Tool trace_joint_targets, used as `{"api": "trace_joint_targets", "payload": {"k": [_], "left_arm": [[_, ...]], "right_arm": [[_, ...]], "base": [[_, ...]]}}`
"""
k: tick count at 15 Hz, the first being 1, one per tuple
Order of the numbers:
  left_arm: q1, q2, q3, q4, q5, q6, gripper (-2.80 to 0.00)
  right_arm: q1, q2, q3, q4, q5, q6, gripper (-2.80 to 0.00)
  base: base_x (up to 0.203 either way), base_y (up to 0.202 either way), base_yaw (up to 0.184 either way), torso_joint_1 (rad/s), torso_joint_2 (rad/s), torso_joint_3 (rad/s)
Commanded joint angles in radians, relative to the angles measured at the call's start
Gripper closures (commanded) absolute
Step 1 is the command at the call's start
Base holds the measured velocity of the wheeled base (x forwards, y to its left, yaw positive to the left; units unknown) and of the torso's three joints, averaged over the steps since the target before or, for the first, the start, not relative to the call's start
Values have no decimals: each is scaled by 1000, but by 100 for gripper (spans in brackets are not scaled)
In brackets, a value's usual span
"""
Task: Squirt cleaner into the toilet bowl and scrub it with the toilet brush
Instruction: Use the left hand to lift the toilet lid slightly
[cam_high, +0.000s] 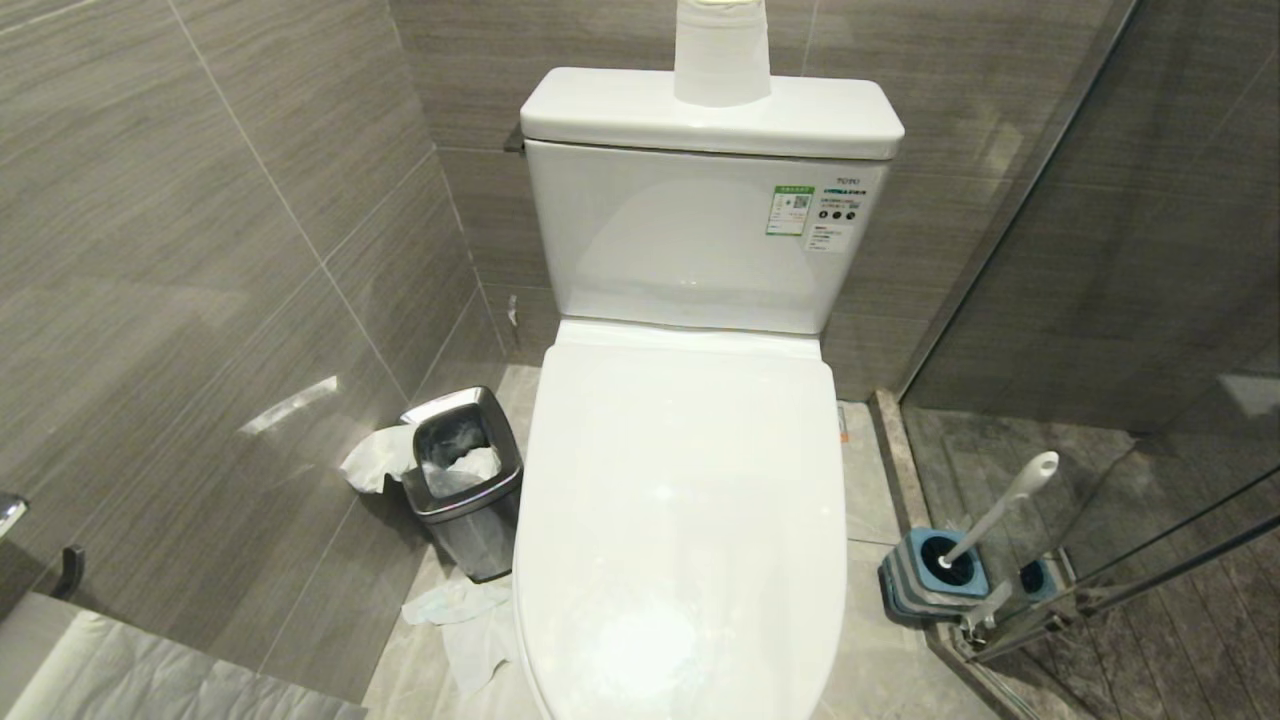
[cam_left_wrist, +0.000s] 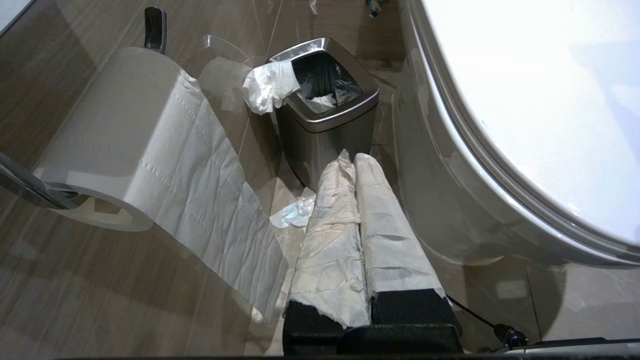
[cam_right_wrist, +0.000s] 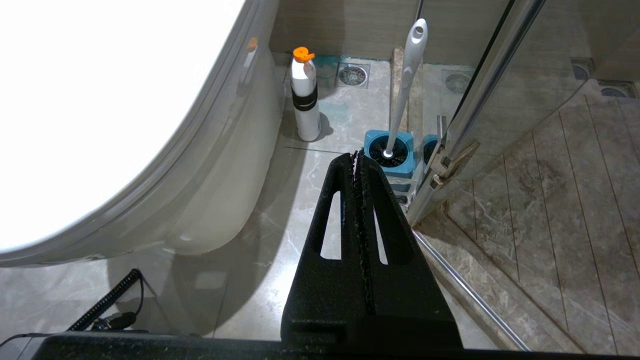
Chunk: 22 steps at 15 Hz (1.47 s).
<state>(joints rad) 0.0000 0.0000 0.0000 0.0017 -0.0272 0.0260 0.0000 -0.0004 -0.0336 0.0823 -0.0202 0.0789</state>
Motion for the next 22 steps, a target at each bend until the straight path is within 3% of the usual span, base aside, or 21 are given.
{"api": "trace_joint_targets", "payload": {"k": [1,22], "left_arm": [[0,1,2,0,0,-1,0],[0,1,2,0,0,0,0]], "right_arm": [[0,0,0,0,0,1,0],[0,0,0,0,0,1,0]], "base": [[0,0,0,0,0,0],[0,0,0,0,0,0]]}}
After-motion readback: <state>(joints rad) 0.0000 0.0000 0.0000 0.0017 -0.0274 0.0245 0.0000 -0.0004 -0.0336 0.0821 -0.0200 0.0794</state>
